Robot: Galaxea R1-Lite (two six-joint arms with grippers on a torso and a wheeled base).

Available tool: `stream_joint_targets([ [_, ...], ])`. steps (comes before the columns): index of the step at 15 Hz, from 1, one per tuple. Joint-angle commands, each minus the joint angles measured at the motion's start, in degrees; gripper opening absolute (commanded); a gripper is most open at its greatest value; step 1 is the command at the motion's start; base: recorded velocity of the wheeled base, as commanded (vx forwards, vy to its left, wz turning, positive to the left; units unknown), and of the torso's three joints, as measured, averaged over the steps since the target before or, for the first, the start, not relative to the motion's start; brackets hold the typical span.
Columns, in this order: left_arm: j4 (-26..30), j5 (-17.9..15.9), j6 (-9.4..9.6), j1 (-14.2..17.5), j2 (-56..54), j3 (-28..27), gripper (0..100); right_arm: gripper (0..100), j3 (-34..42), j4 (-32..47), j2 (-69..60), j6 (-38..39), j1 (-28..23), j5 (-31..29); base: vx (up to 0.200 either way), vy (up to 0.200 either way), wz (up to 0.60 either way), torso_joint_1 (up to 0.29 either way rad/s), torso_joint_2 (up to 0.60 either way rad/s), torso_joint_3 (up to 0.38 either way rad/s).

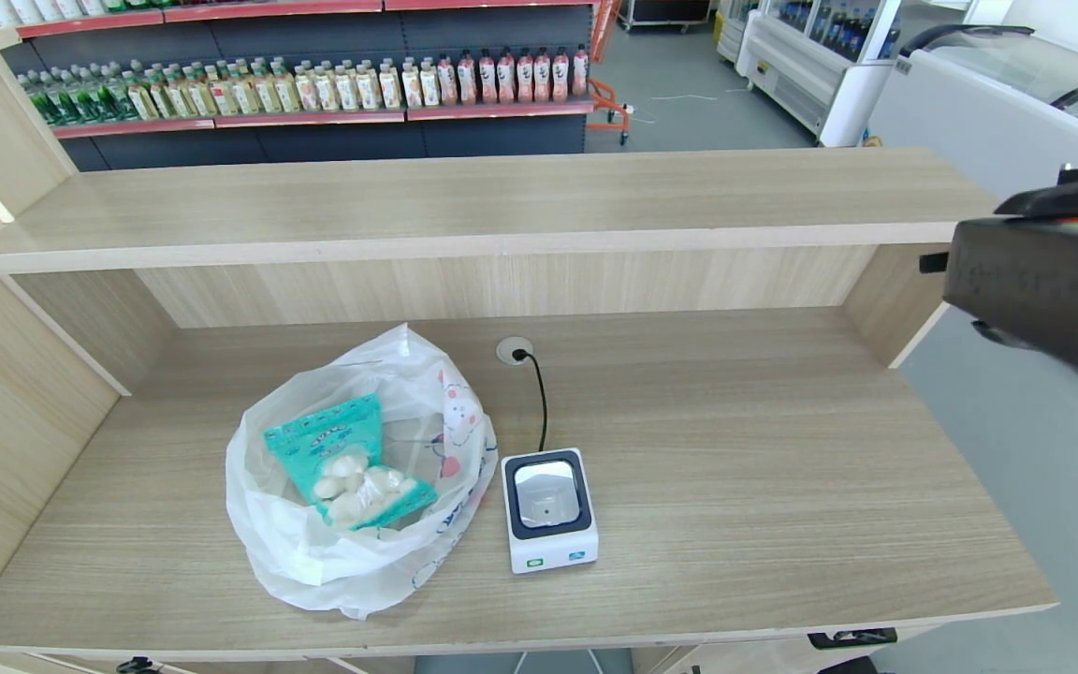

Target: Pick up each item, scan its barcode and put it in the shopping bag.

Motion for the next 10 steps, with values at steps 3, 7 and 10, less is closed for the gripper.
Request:
stream_joint_targets([
  [3,-0.01,0.0,-0.01,-0.05,0.06,0.0,100,0,19.32,-12.88,-1.29,-36.0,-1.88,0.56,0.0,0.0,0.0,0.0,0.0,0.0],
  [7,-0.01,0.0,-0.01,0.04,0.06,0.0,100,0,25.91,-13.5,0.12,-59.03,-3.64,10.49,0.0,0.0,0.0,0.0,0.0,0.0],
  [10,-0.01,0.0,-0.01,-0.05,0.06,0.0,100,0,28.55,-15.96,3.19,-71.16,-3.82,16.56,0.0,0.0,0.0,0.0,0.0,0.0],
])
